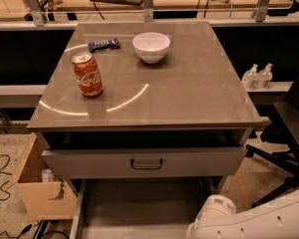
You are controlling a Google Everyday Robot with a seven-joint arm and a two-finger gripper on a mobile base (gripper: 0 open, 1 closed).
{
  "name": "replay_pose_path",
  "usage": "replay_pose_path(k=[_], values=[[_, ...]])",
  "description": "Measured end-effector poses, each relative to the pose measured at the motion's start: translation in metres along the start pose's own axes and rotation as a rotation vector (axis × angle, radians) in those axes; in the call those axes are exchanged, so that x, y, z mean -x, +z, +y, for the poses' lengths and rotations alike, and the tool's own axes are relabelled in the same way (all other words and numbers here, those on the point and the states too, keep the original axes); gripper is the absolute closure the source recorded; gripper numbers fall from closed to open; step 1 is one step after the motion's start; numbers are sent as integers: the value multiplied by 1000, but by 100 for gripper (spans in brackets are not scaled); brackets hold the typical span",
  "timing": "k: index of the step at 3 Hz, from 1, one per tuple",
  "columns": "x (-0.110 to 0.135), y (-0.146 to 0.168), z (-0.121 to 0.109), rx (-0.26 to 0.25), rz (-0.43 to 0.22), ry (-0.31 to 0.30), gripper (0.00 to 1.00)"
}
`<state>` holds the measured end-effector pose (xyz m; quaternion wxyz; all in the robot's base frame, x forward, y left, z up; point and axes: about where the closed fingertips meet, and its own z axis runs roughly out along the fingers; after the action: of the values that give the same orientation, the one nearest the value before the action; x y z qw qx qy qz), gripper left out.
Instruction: Close middle drawer
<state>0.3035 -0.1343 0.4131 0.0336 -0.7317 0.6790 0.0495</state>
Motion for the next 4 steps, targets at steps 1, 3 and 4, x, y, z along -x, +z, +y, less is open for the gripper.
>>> replay_pose_path(k=[1, 3, 4], values=[[0, 0, 0, 0, 0, 0, 100], [0, 0, 0, 0, 0, 0, 100], [0, 0, 0, 0, 0, 0, 100]])
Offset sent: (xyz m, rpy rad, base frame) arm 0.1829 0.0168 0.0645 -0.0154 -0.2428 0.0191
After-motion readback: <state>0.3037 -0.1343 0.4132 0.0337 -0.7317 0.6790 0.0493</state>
